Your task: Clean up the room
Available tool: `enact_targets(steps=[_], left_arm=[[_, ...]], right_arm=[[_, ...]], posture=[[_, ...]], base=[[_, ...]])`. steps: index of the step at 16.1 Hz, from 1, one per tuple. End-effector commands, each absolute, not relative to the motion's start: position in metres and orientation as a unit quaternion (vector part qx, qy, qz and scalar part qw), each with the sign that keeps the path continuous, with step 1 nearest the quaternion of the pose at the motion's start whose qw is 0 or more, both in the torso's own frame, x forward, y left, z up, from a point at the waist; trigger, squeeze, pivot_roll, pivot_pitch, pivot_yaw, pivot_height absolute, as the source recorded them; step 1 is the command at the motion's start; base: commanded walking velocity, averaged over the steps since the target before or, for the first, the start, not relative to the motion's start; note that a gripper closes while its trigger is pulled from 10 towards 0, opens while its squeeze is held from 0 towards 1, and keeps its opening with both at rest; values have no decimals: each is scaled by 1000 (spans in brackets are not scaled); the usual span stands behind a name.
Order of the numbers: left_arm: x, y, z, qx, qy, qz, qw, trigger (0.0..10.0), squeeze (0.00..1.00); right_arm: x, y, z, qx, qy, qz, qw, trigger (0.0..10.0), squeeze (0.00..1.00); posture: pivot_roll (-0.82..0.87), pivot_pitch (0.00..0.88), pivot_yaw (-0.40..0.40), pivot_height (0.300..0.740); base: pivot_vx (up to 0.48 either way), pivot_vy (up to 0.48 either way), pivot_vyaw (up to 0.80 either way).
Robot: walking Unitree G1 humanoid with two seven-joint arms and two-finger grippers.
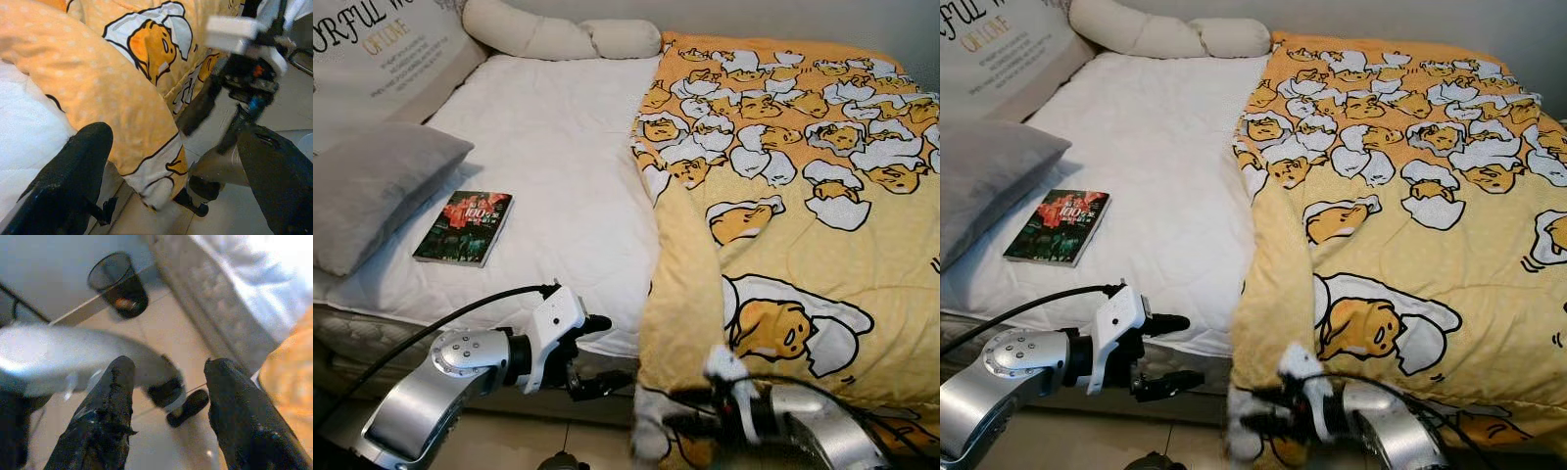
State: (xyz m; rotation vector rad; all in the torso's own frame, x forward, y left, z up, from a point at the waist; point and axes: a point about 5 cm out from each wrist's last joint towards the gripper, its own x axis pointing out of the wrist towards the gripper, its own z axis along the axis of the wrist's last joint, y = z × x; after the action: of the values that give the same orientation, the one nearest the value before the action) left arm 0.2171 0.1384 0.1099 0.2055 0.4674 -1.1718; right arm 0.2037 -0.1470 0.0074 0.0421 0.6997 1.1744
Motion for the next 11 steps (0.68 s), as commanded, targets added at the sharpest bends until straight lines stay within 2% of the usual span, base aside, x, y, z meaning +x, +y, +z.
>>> enact_targets(steps=[1,2,3,4,5,8,11], left_arm=[[219,138,109,103,218,-548,801,10000,675],[220,138,109,104,215,-543,805,10000,506],[224,139,109,108,208,-528,816,10000,0],[224,139,109,108,207,-526,818,10000,0],[226,139,110,112,203,-520,822,10000,0],[235,142,113,123,182,-481,849,10000,0],[244,147,117,135,159,-428,879,10000,0]], right_arm=[[211,-150,14,21,303,531,791,10000,0],[218,-150,21,33,285,517,806,10000,0],[233,-146,27,22,266,490,830,10000,0],[235,-144,27,22,266,487,831,10000,0],[246,-139,25,-5,272,458,847,10000,1000],[285,-119,27,-96,261,386,880,10000,1000],[314,-105,36,-188,241,338,890,10000,1000]], posture=[[56,0,32,740],[57,0,30,740],[59,0,25,740],[59,0,25,740],[65,0,25,740],[72,0,26,740],[86,0,14,740]], base=[[0,0,0],[0,0,0],[0,0,0],[0,0,0],[0,0,0],[0,0,0],[0,0,0]])
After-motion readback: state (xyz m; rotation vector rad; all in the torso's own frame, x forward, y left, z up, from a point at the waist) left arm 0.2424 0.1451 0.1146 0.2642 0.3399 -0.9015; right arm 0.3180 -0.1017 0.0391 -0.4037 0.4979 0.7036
